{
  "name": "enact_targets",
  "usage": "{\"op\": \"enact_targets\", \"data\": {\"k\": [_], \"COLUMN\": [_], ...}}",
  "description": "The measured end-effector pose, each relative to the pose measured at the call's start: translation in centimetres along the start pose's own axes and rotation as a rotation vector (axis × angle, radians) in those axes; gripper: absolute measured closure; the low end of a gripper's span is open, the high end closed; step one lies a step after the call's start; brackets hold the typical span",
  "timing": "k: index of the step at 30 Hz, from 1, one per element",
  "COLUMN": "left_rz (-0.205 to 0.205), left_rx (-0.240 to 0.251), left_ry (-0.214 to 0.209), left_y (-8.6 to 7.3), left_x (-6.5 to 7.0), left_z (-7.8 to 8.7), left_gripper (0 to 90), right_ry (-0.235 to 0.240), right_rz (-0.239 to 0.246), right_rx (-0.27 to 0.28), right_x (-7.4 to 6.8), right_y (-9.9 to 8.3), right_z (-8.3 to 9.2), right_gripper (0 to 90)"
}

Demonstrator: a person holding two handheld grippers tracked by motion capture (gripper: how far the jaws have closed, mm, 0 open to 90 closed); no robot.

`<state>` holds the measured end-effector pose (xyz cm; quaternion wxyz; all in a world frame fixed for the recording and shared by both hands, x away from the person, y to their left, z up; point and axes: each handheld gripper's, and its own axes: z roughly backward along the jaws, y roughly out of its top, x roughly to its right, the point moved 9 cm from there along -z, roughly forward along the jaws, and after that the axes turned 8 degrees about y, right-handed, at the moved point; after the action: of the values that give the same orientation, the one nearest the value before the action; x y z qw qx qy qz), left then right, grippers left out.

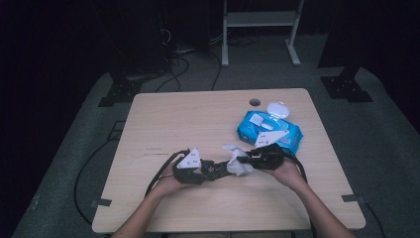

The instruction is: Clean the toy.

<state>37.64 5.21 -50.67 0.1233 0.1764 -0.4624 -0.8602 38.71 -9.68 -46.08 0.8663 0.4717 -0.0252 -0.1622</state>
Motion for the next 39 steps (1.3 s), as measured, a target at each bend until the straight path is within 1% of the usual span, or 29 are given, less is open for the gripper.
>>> {"op": "enact_targets", "data": {"k": [2, 4, 5, 6, 7, 8, 9, 11, 12, 13, 14, 15, 16, 17, 18, 20, 21, 22, 23, 24, 25, 26, 28, 30, 32, 33, 34, 37, 39], "left_rz": [0.012, 0.042, 0.051, 0.046, 0.050, 0.051, 0.052, 0.063, 0.066, 0.073, 0.087, 0.107, 0.121, 0.125, 0.117, 0.100, 0.076, 0.054, 0.044, 0.040, 0.036, 0.035, 0.028, 0.028, 0.033, 0.028, 0.022, 0.024, 0.035], "left_rx": [-0.001, -0.023, -0.031, -0.036, -0.039, -0.041, -0.036, -0.029, -0.030, -0.031, -0.040, -0.056, -0.066, -0.065, -0.063, -0.057, -0.062, -0.063, -0.063, -0.060, -0.056, -0.056, -0.056, -0.056, -0.052, -0.052, -0.053, -0.050, -0.052], "left_ry": [-0.006, -0.015, -0.015, -0.016, -0.014, -0.011, -0.011, -0.014, -0.017, -0.018, -0.017, -0.009, -0.014, -0.018, -0.018, -0.026, -0.024, -0.019, -0.017, -0.015, -0.013, -0.013, -0.008, -0.003, 0.001, 0.004, 0.005, 0.008, 0.005], "left_y": [-0.1, -0.3, -0.5, -0.6, -0.6, -0.7, -0.7, -0.6, -0.6, -0.6, -0.7, -0.9, -1.0, -1.1, -1.1, -1.0, -1.0, -1.0, -1.0, -1.0, -1.0, -1.1, -1.1, -1.1, -1.0, -0.9, -0.9, -0.9, -1.0], "left_x": [-0.1, -0.1, -0.1, -0.1, -0.1, -0.2, -0.3, -0.3, -0.3, -0.3, -0.4, -0.5, -0.5, -0.5, -0.5, -0.2, -0.1, -0.1, 0.0, 0.0, 0.0, 0.0, 0.1, 0.0, 0.1, 0.1, 0.1, 0.2, 0.1], "left_z": [0.0, -0.2, -0.2, -0.3, -0.3, -0.3, -0.2, -0.2, -0.1, -0.2, -0.2, -0.4, -0.5, -0.5, -0.6, -0.6, -0.5, -0.6, -0.6, -0.6, -0.6, -0.6, -0.6, -0.6, -0.7, -0.8, -0.8, -0.8, -0.8], "left_gripper": [56.1, 50.3, 47.9, 47.8, 47.8, 47.9, 49.7, 52.5, 53.6, 53.7, 52.2, 48.1, 44.0, 44.4, 46.8, 54.7, 56.9, 57.6, 57.7, 57.7, 57.7, 57.7, 57.7, 57.7, 57.7, 57.7, 57.7, 57.7, 57.8], "right_ry": [0.010, 0.003, 0.001, -0.003, -0.008, -0.001, -0.001, -0.002, -0.008, -0.023, -0.030, -0.030, -0.041, -0.052, -0.052, -0.051, -0.046, -0.030, -0.028, -0.034, -0.028, -0.019, -0.031, -0.028, -0.036, -0.021, -0.007, 0.032, 0.021], "right_rz": [0.010, 0.025, 0.024, 0.021, 0.020, 0.018, 0.016, 0.014, 0.018, 0.023, 0.021, 0.024, 0.026, 0.034, 0.037, 0.053, 0.057, 0.057, 0.061, 0.070, 0.064, 0.057, 0.061, 0.034, 0.032, 0.029, 0.033, 0.046, 0.065], "right_rx": [-0.007, -0.028, -0.041, -0.050, -0.052, -0.054, -0.054, -0.060, -0.064, -0.065, -0.061, -0.047, -0.030, -0.022, -0.015, 0.000, -0.003, -0.011, -0.026, -0.036, -0.030, -0.023, -0.019, -0.006, 0.003, 0.014, 0.024, 0.037, 0.023], "right_x": [-0.5, -0.7, -0.6, -0.6, -0.5, -0.5, -0.5, -0.4, -0.4, -0.3, -0.3, -0.3, -0.3, -0.2, -0.3, -0.6, -0.8, -1.0, -1.1, -1.1, -1.2, -1.3, -1.2, -1.1, -1.1, -1.5, -1.9, -3.2, -3.3], "right_y": [0.5, 0.6, 0.5, 0.4, 0.4, 0.4, 0.4, 0.3, 0.2, 0.2, 0.2, 0.4, 0.5, 0.6, 0.8, 1.1, 1.1, 1.1, 1.0, 0.9, 0.9, 1.0, 0.9, 0.8, 1.0, 1.1, 1.4, 2.0, 2.2], "right_z": [-0.8, -1.7, -2.2, -2.6, -2.8, -3.0, -3.1, -3.1, -3.0, -2.8, -2.6, -2.4, -2.3, -2.2, -2.2, -2.4, -2.7, -3.1, -3.6, -3.9, -4.2, -4.4, -4.5, -4.4, -4.5, -4.8, -5.3, -6.6, -6.7], "right_gripper": [78.3, 78.2, 77.9, 76.6, 75.7, 73.7, 69.2, 63.9, 59.5, 55.6, 55.3, 54.3, 51.4, 50.7, 52.3, 56.9, 60.0, 65.6, 68.3, 73.0, 76.6, 78.3, 83.6, 85.2, 85.6, 85.6, 85.6, 85.6, 85.6]}}
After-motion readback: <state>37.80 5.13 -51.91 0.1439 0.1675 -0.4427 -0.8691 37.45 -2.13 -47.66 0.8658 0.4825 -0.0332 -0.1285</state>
